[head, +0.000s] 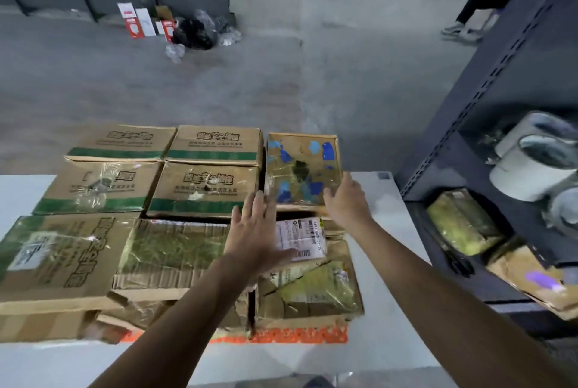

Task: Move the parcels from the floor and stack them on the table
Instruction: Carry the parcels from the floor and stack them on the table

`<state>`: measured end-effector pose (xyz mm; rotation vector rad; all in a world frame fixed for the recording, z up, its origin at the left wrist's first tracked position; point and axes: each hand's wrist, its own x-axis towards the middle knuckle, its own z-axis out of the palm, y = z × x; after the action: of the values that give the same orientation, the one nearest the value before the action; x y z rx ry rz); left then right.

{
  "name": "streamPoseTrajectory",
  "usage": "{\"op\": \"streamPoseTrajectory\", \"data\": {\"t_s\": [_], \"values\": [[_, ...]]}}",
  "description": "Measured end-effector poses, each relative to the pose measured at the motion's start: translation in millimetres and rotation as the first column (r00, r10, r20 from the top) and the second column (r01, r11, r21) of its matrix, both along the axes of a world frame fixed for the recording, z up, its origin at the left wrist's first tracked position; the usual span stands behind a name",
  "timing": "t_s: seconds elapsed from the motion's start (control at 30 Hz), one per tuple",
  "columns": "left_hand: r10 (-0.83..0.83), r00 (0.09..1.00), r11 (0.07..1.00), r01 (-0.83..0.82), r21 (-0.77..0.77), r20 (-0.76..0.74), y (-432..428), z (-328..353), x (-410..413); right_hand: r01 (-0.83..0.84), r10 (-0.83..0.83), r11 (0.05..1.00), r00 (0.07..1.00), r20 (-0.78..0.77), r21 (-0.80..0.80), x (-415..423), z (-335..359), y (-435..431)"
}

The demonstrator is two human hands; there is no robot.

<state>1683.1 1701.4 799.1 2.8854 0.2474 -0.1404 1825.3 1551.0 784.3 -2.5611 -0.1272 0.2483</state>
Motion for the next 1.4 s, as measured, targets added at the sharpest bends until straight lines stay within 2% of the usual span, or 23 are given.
{"op": "streamPoseTrajectory", "data": {"t_s": [0.17,0.23,0.3,0.37,0.43,0.47,0.67,0.73,0.8,0.87,0.97,1.17,1.4], "values": [[-0.102,0.995,0.987,0.1,0.123,0.004,16,-6,-16,0.016,-0.005,0.999,0.959,0.285,-0.033,-57,6,-3],[-0.15,0.986,0.972,0.162,0.172,-0.079,16,-5,-17,-0.001,0.031,0.996,0.947,0.32,-0.094,-73,4,-4],[-0.172,0.975,0.956,0.201,0.216,-0.144,16,-7,-16,0.0,0.036,0.991,0.96,0.278,-0.13,-81,1,-6],[-0.172,0.977,0.95,0.198,0.242,-0.126,18,-8,-14,-0.007,0.023,0.992,0.992,0.124,-0.123,-81,0,-7],[-0.173,0.979,0.948,0.195,0.253,-0.107,18,-8,-14,-0.035,0.034,0.998,0.999,-0.018,-0.053,-81,-1,-6],[-0.174,0.98,0.947,0.194,0.255,-0.099,18,-7,-15,-0.047,0.046,0.999,0.998,-0.038,-0.018,-82,-2,-6],[-0.177,0.983,0.957,0.185,0.224,-0.056,17,-11,-17,-0.062,0.064,0.995,0.998,-0.025,0.079,-85,-7,-13],[-0.18,0.984,0.96,0.179,0.214,-0.012,14,-12,-20,-0.033,0.031,0.999,0.999,0.04,0.034,-90,-14,-21],[-0.193,0.98,0.958,0.181,0.224,0.035,9,-14,-24,0.012,-0.005,0.995,0.998,0.065,-0.097,-97,-22,-31],[-0.191,0.981,0.96,0.178,0.218,0.041,5,-18,-29,0.051,-0.054,0.984,0.998,-0.013,-0.172,-103,-30,-40],[-0.193,0.981,0.958,0.181,0.224,0.032,5,-25,-31,0.066,-0.08,0.994,0.982,-0.172,-0.084,-108,-39,-42],[-0.188,0.982,0.959,0.177,0.22,0.032,3,-26,-32,0.024,-0.033,0.998,0.985,-0.169,-0.056,-108,-42,-29],[-0.205,0.974,0.968,0.188,0.168,0.093,8,-20,-32,0.023,-0.056,0.981,0.984,-0.167,-0.19,-109,-47,-34]]}}
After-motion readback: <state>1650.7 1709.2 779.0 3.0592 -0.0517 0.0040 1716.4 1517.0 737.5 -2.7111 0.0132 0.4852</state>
